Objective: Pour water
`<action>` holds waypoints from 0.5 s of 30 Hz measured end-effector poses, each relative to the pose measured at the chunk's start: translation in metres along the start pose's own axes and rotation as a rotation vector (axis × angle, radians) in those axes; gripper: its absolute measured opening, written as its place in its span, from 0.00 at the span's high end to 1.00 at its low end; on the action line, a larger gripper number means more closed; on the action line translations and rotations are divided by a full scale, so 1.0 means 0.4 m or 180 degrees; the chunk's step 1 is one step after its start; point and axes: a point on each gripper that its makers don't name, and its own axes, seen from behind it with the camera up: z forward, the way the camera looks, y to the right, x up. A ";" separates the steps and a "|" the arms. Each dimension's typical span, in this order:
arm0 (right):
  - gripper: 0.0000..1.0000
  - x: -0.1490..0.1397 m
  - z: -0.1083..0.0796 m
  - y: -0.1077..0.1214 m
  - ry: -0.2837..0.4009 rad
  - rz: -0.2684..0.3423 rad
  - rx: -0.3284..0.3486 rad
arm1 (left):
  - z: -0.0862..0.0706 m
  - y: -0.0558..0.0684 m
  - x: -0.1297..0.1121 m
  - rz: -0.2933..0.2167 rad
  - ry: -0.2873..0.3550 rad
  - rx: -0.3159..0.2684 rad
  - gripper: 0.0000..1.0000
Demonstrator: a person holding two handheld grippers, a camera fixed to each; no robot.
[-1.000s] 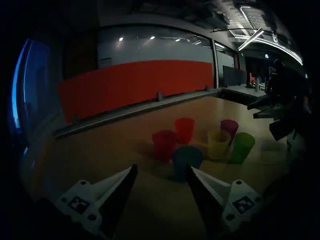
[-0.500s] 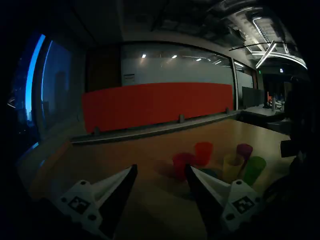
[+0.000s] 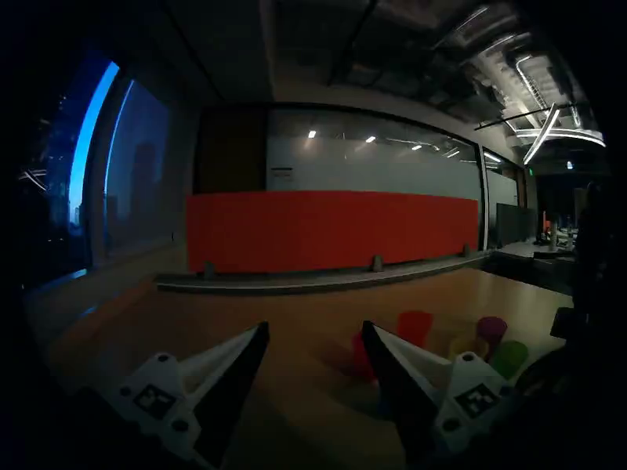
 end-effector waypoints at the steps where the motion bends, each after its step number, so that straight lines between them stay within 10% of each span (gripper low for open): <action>1: 0.01 0.004 0.003 0.008 0.0016 -0.0011 -0.0058 | -0.001 -0.004 0.003 -0.0011 0.0020 0.0027 0.13; 15: 0.01 0.065 0.013 0.060 0.0278 -0.0050 -0.0500 | -0.003 -0.030 0.035 -0.0110 0.0216 0.0261 0.13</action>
